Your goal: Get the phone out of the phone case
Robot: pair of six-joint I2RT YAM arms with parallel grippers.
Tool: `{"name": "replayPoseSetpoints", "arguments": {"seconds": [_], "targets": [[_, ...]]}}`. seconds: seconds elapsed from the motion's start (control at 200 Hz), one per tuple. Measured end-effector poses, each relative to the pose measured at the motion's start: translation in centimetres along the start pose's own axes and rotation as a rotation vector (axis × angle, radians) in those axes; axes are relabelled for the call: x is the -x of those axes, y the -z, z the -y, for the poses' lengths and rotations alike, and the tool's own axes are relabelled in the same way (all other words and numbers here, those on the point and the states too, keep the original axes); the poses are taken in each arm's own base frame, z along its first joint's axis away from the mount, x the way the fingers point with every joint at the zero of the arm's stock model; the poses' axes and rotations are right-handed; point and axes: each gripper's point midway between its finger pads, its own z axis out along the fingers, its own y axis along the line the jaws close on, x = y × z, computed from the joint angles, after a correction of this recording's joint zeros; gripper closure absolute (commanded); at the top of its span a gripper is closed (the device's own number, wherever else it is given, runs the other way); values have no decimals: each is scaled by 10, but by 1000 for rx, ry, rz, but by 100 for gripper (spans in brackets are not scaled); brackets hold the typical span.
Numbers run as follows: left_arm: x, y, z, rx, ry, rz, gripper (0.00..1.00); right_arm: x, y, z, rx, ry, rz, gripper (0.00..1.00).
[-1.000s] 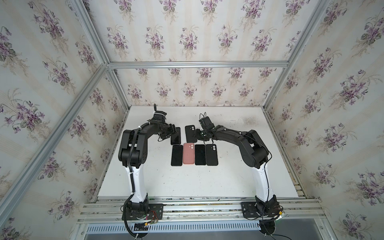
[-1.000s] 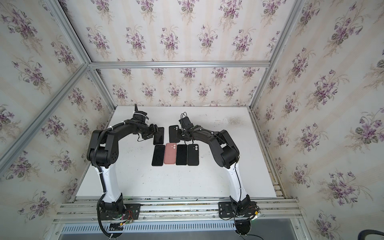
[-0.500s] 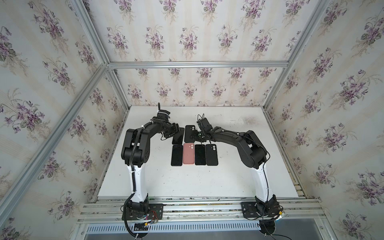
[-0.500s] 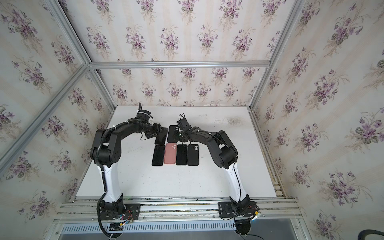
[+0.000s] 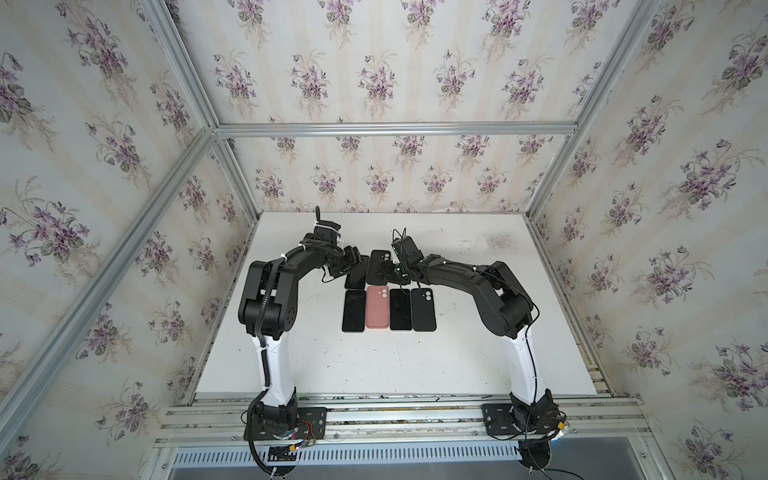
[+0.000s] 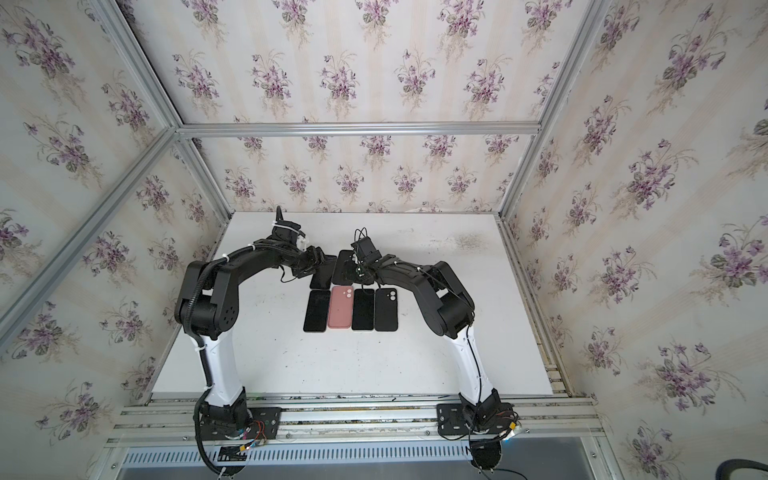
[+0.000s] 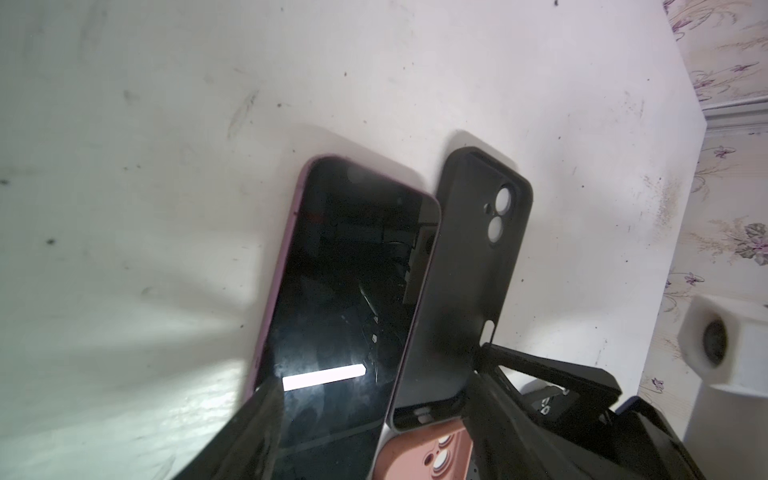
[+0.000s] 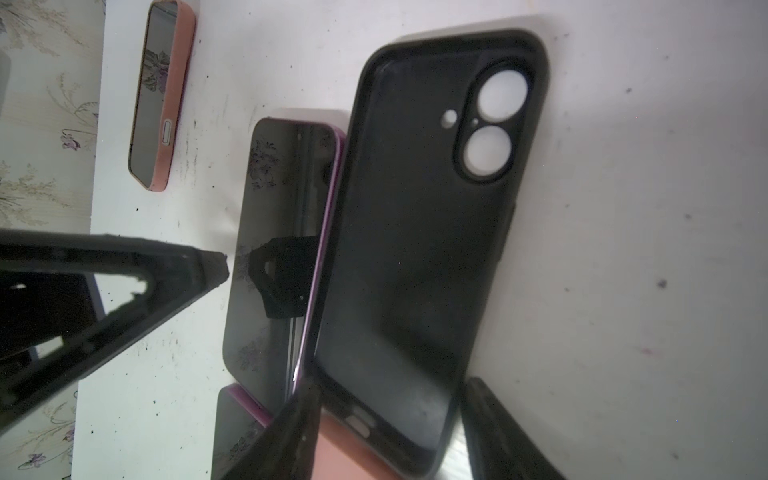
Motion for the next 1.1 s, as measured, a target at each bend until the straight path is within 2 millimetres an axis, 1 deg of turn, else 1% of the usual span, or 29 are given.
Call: {"name": "replayPoseSetpoints", "arguments": {"seconds": [0.085, 0.12, 0.19, 0.26, 0.36, 0.4, 0.445, 0.49, 0.55, 0.62, 0.665, 0.71, 0.809, 0.914, 1.044, 1.099], "targets": [[3, 5, -1, -4, 9, 14, 28, 4, 7, 3, -13, 8, 7, 27], [4, 9, -3, -3, 16, 20, 28, 8, 14, 4, -15, 16, 18, 24], [11, 23, -8, -1, 36, 48, 28, 14, 30, 2, -23, 42, 43, 18], [24, 46, -6, -7, 36, 102, 25, 23, 52, -5, -18, 87, 83, 14], [47, 89, 5, 0, -15, 205, 18, 35, 87, -19, -1, 165, 144, 10], [56, 106, 7, 17, -39, 244, 8, 37, 102, -24, 8, 195, 167, 8], [64, 121, 7, 38, -61, 273, 2, 38, 119, -30, 19, 226, 192, 6], [74, 135, 0, 79, -66, 298, 0, 38, 135, -33, 25, 250, 216, 5], [86, 151, -18, 157, -66, 316, 0, 35, 154, -36, 32, 277, 241, 3], [97, 163, -40, 243, -63, 312, 0, 29, 175, -35, 37, 292, 267, 2], [101, 167, -53, 297, -66, 298, 0, 24, 187, -35, 43, 302, 283, 1], [105, 168, -61, 337, -78, 276, 0, 19, 196, -33, 45, 302, 296, 1], [109, 161, -75, 417, -129, 204, 0, 8, 210, -28, 50, 300, 310, 1], [110, 149, -91, 487, -180, 126, 0, 5, 215, -27, 58, 287, 324, 1], [111, 132, -108, 541, -225, 43, 0, 5, 213, -28, 67, 277, 314, 1], [114, 126, -114, 557, -237, 22, 0, 8, 212, -32, 77, 273, 315, 1]]}}
